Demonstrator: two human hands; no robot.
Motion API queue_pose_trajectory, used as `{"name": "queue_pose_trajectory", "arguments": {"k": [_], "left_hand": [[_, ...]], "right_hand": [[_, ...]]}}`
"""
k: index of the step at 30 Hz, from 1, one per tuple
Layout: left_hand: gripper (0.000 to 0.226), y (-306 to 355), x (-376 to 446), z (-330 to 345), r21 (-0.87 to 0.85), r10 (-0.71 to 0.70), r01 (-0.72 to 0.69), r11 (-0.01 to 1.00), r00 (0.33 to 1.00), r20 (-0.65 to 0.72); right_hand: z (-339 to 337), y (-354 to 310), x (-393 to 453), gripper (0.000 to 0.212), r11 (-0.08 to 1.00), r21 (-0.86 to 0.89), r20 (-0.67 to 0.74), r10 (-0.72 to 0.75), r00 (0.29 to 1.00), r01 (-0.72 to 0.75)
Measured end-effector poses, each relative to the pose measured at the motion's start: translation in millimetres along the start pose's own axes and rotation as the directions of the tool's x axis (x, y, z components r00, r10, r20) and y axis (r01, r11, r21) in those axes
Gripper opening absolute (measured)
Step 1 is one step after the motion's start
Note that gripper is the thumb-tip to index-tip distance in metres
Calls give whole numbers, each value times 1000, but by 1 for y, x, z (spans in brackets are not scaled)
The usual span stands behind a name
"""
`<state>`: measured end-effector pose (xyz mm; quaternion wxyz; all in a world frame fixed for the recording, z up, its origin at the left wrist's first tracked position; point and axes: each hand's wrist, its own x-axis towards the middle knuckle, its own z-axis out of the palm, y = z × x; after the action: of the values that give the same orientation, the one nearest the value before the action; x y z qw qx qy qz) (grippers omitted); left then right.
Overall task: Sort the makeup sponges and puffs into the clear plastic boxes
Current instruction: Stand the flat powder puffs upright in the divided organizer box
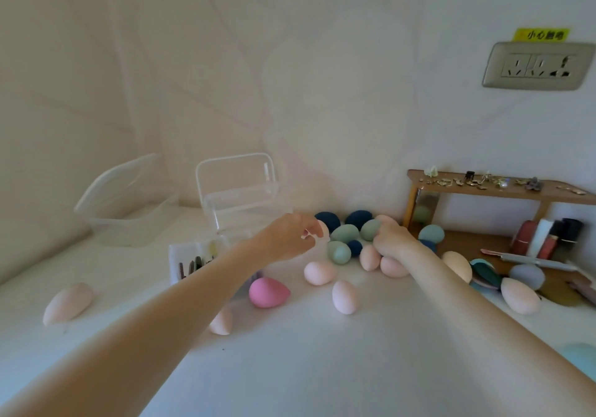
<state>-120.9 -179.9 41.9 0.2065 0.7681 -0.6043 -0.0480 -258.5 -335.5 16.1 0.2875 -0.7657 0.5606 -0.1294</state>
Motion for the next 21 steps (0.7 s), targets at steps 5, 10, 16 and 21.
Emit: {"name": "queue_pose_trajectory", "arguments": {"k": [5,10,16,21], "left_hand": [[34,4,-1,1,66,1,0,998,1000,-6],[36,5,-3,1,59,-16,18,998,999,-34],[35,6,-4,0,84,-4,6,996,1000,-26],[34,2,-12,-2,74,1,3,997,999,-52]], "right_hand": [[-2,-2,-2,62,961,-269,51,-53,997,65],[-4,3,-1,38,955,-254,65,-139,988,151],[-3,4,-10,47,902,-363,78,-219,973,232],[-5,-1,-21,48,882,-396,59,-251,966,254]]}}
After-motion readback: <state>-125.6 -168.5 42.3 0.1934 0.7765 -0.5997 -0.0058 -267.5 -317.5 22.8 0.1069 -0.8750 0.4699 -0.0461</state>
